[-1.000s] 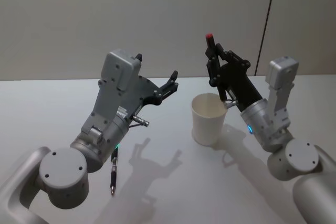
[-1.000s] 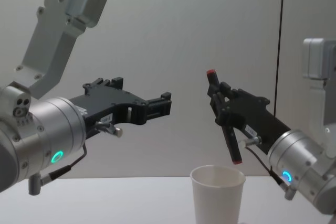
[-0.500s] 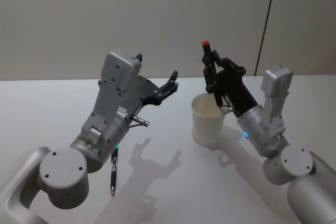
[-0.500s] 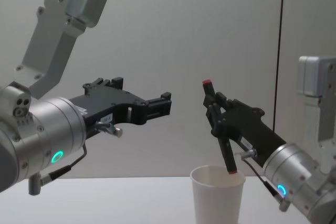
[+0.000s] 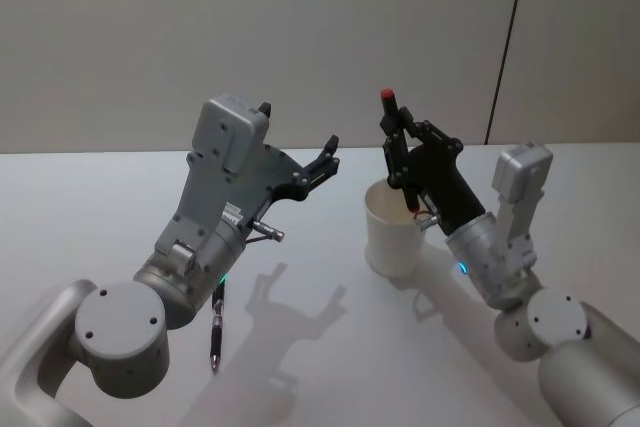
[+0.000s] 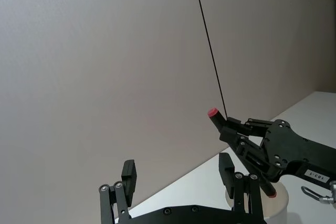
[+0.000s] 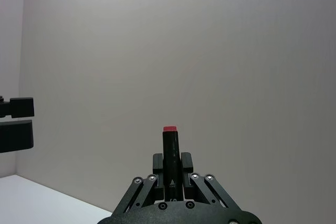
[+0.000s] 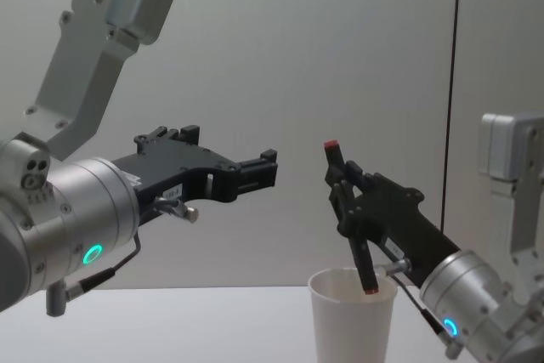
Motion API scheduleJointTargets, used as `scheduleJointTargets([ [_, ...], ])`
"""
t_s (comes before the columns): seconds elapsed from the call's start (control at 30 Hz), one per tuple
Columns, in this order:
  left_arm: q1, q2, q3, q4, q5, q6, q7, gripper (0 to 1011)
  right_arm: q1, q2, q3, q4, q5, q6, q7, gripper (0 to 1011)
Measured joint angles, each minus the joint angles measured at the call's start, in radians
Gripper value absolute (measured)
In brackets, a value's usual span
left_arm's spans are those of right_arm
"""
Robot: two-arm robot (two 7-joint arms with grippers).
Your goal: Place the pen into the pen holder.
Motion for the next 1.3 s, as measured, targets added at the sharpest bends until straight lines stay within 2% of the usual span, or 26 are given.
scheduleJointTargets([
  [0.97, 0.000, 0.000, 0.000, 0.000, 0.000, 0.000, 0.000, 1000, 0.090, -0.040, 0.023, 0.248, 0.054, -0.176, 0.054, 184],
  [1.03, 0.000, 0.000, 0.000, 0.000, 0.000, 0.000, 0.000, 1000, 0.104, -0.047, 0.027, 0.280, 0.058, -0.198, 0.060, 184],
  [1.3, 0.000, 0.000, 0.000, 0.000, 0.000, 0.000, 0.000, 1000, 0.124, -0.055, 0.036, 0.325, 0.061, -0.227, 0.063, 184],
])
